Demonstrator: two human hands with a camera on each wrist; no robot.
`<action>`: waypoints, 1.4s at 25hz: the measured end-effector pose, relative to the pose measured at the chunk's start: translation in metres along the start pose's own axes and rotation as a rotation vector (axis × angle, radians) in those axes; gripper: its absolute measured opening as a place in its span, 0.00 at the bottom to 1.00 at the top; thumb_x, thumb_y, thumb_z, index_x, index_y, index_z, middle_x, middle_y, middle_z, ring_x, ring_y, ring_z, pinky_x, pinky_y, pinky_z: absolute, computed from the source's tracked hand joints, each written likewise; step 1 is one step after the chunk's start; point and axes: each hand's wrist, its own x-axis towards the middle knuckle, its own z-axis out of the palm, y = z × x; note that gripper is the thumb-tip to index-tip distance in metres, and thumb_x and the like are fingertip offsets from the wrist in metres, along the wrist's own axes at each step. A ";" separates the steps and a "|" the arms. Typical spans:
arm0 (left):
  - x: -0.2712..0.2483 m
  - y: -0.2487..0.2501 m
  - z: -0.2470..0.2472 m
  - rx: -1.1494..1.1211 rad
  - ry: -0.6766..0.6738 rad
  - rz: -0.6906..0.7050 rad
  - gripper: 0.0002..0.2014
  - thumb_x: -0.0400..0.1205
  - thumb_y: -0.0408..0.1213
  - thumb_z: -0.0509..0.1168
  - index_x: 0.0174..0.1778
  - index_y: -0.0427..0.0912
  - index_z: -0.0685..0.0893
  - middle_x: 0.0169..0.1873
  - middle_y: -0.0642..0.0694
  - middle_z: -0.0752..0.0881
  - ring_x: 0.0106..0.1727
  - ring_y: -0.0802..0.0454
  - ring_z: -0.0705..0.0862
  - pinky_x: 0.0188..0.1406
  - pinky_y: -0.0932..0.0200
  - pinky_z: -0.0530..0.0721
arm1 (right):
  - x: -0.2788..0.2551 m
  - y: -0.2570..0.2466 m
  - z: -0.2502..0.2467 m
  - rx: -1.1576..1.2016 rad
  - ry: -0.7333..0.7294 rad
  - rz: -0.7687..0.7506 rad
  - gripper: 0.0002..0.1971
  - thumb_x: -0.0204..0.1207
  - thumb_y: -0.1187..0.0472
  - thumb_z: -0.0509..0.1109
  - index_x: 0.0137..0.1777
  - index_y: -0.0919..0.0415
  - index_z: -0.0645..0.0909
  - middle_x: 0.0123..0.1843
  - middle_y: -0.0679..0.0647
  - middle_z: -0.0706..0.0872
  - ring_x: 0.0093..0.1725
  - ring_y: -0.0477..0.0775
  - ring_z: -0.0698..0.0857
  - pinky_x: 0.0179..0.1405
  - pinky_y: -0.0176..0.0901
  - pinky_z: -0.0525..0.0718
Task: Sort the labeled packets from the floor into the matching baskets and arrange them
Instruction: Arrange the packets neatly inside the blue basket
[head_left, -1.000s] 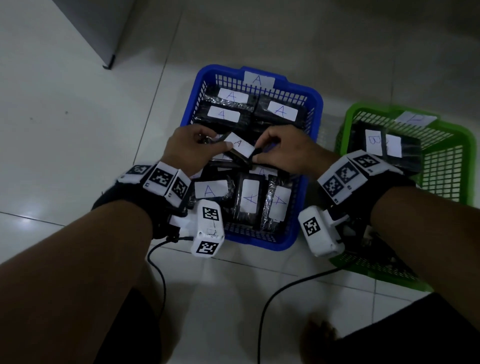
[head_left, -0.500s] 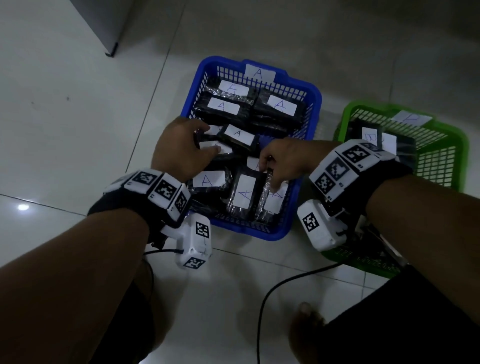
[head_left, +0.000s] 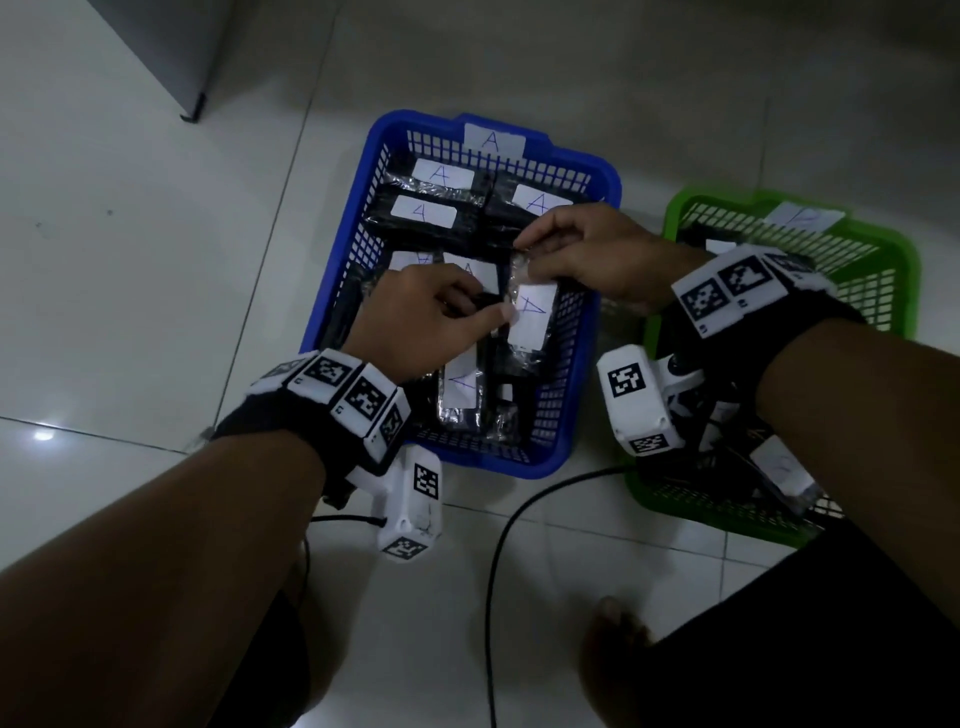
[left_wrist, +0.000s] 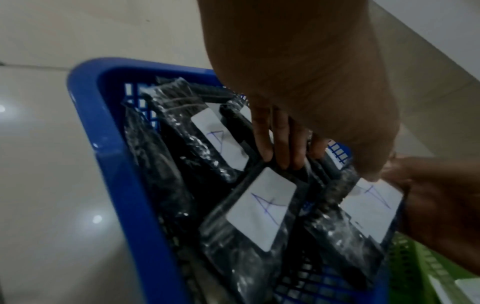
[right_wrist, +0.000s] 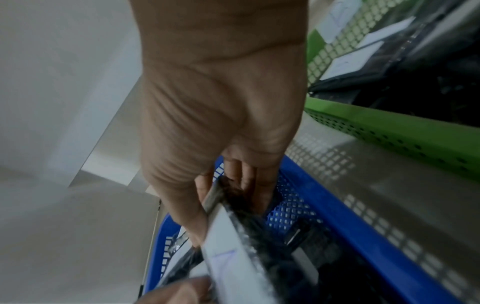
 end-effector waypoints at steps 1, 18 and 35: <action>0.003 0.002 0.003 -0.074 -0.037 -0.077 0.22 0.70 0.60 0.76 0.51 0.47 0.89 0.38 0.53 0.91 0.40 0.61 0.90 0.47 0.57 0.90 | 0.001 0.002 0.001 0.061 0.031 -0.006 0.12 0.70 0.70 0.79 0.52 0.60 0.86 0.49 0.56 0.91 0.49 0.51 0.89 0.51 0.40 0.89; -0.001 -0.013 -0.023 -0.066 0.212 -0.203 0.12 0.74 0.45 0.74 0.53 0.49 0.87 0.33 0.55 0.86 0.30 0.70 0.81 0.36 0.73 0.79 | 0.005 0.017 0.033 -0.907 -0.245 -0.014 0.43 0.62 0.46 0.84 0.75 0.59 0.73 0.70 0.56 0.80 0.65 0.56 0.80 0.53 0.40 0.78; 0.005 -0.003 -0.023 -0.177 0.325 -0.238 0.11 0.74 0.46 0.71 0.50 0.49 0.88 0.35 0.54 0.87 0.38 0.57 0.85 0.43 0.59 0.85 | 0.011 0.026 0.024 -0.534 0.104 -0.188 0.15 0.74 0.66 0.75 0.62 0.62 0.85 0.54 0.53 0.88 0.52 0.47 0.84 0.54 0.36 0.82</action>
